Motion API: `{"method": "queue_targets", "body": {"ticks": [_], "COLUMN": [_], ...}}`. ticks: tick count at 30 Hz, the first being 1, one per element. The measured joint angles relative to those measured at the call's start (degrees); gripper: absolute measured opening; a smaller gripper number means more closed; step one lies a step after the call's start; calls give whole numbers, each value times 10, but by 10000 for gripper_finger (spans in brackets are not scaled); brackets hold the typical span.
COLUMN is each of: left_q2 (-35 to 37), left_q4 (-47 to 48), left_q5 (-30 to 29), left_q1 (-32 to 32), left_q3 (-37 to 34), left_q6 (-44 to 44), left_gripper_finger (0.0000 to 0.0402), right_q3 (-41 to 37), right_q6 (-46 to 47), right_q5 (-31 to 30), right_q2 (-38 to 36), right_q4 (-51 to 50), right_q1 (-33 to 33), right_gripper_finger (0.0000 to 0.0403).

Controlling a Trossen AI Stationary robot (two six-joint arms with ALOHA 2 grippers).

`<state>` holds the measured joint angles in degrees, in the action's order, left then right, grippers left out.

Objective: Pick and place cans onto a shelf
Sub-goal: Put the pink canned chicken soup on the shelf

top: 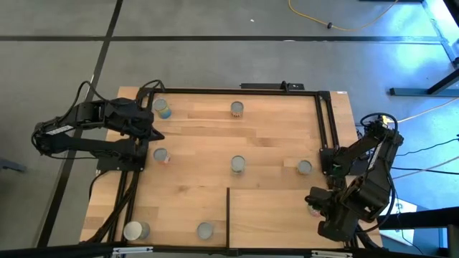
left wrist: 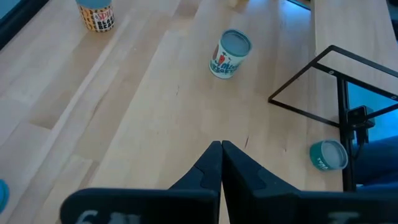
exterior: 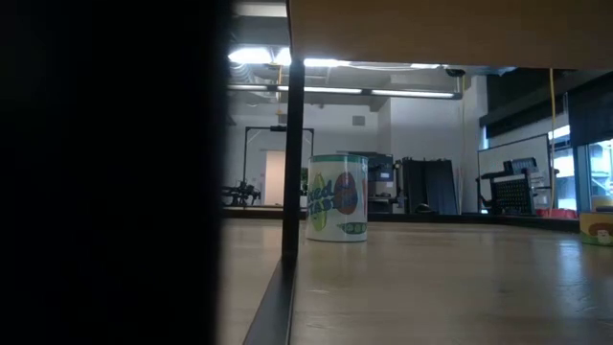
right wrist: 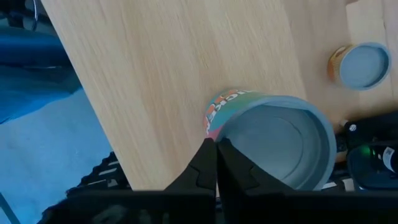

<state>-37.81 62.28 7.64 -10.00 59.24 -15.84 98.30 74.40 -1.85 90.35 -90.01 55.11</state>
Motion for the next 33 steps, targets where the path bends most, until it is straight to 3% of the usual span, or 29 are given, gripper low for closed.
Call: {"method": "queue_targets", "body": {"ticks": [24, 33], "left_q2": [0, 0], "left_q4": [0, 0], "left_q5": [-10, -10], "left_q1": [0, 0], "left_q3": [0, 0], "left_q6": [0, 0], "left_gripper_finger": [0, 0], "right_q3": [0, 0], "right_q6": [-11, -14], "right_q5": [2, 82], "right_q2": [0, 0], "right_q4": [0, 0], "right_q1": [0, 0], "right_gripper_finger": [53, 64]}}
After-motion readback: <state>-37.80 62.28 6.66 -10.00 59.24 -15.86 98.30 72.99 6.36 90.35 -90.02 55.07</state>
